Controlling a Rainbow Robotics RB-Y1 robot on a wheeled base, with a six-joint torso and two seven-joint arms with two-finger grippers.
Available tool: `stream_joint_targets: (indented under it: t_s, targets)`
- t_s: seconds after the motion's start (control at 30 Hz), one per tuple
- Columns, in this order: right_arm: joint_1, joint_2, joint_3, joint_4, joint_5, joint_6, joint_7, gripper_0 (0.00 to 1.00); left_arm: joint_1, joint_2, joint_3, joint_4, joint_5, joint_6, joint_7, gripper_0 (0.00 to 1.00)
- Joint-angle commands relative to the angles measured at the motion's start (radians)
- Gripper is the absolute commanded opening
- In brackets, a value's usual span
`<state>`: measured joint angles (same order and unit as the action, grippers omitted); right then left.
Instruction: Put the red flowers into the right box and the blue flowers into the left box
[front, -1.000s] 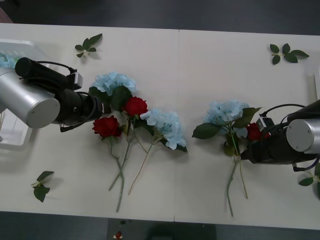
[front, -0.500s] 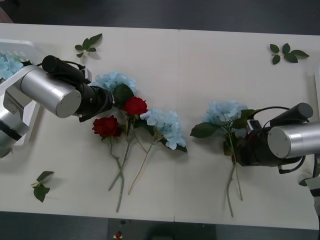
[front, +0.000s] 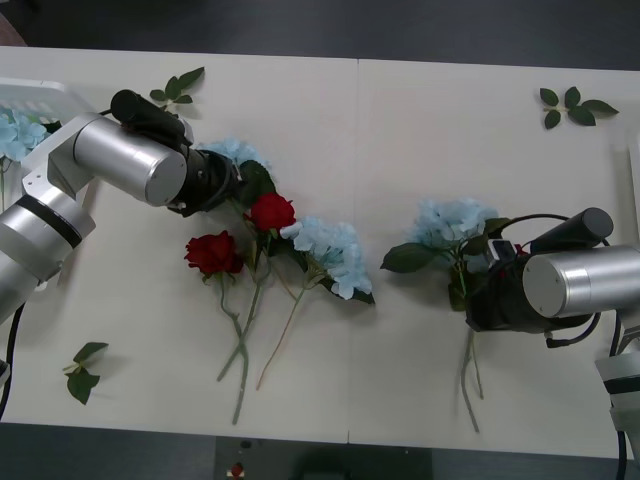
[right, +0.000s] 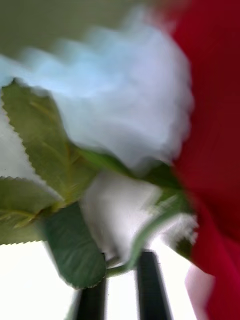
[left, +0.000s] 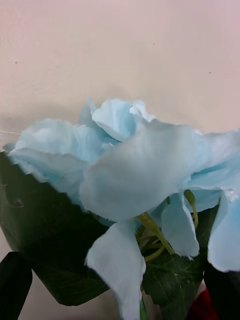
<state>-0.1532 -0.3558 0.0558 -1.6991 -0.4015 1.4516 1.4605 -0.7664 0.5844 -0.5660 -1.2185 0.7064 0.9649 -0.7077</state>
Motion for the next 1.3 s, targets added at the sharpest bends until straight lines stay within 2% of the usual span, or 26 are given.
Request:
stream_joint_targets:
  t_s: [0.03, 0.2, 0.47, 0.53, 0.57, 0.63, 0.67, 0.7, 0.73, 0.77, 0.8, 0.9, 1.0, 1.17, 1.3]
  targets:
    - [-0.005, 0.003, 0.004, -0.044, 0.013, -0.002, -0.054, 0.0, -0.068, 0.014, -0.101, 0.043, -0.013, -0.021, 0.051, 1.0]
    - [-0.006, -0.003, -0.022, -0.111, 0.013, 0.041, -0.065, 0.0, -0.088, 0.014, -0.158, 0.045, -0.022, -0.021, 0.071, 1.0]
    - [-0.006, -0.049, -0.077, -0.248, 0.004, 0.096, -0.068, 0.0, -0.09, 0.011, -0.16, 0.04, -0.022, -0.021, 0.085, 1.0]
    - [-0.005, -0.06, -0.086, -0.266, 0.001, 0.098, -0.068, 0.0, -0.09, 0.011, -0.16, 0.04, -0.021, -0.021, 0.089, 0.86]
    - [-0.006, -0.065, -0.09, -0.269, -0.002, 0.098, -0.069, 0.0, -0.09, 0.011, -0.16, 0.039, -0.021, -0.021, 0.089, 0.75]
    - [-0.005, -0.069, -0.097, -0.271, -0.007, 0.099, -0.069, 0.0, -0.09, 0.009, -0.16, 0.039, -0.021, -0.021, 0.094, 0.34]
    - [-0.005, -0.069, -0.1, -0.271, -0.008, 0.099, -0.069, 0.0, -0.09, 0.008, -0.16, 0.039, -0.021, -0.021, 0.096, 0.17]
    - [-0.005, -0.069, -0.102, -0.271, -0.008, 0.101, -0.068, 0.0, -0.09, 0.009, -0.16, 0.04, -0.021, -0.021, 0.099, 0.06]
    - [-0.006, -0.069, -0.102, -0.271, -0.007, 0.104, -0.069, 0.0, -0.09, 0.009, -0.16, 0.039, -0.021, -0.021, 0.099, 0.02]
    - [-0.005, -0.071, -0.103, -0.271, -0.005, 0.108, -0.069, 0.03, -0.09, 0.009, -0.16, 0.04, -0.022, -0.021, 0.1, 0.01]
    - [-0.005, -0.069, -0.102, -0.272, -0.003, 0.113, -0.069, 0.15, -0.09, 0.009, -0.16, 0.039, -0.022, -0.021, 0.1, 0.0]
    - [-0.005, -0.071, -0.102, -0.271, 0.003, 0.136, -0.072, 0.78, -0.09, 0.009, -0.166, 0.039, -0.022, -0.021, 0.103, 0.0]
    - [-0.005, -0.071, -0.103, -0.271, 0.006, 0.159, -0.074, 0.87, -0.088, 0.009, -0.17, 0.04, -0.027, -0.021, 0.108, 0.0]
    - [0.004, -0.071, -0.116, -0.271, -0.002, 0.162, -0.077, 0.92, -0.088, 0.011, -0.173, 0.04, -0.031, -0.021, 0.119, 0.0]
    - [0.02, -0.069, -0.117, -0.271, -0.008, 0.148, -0.077, 0.91, -0.097, 0.015, -0.172, 0.039, -0.036, -0.021, 0.128, 0.0]
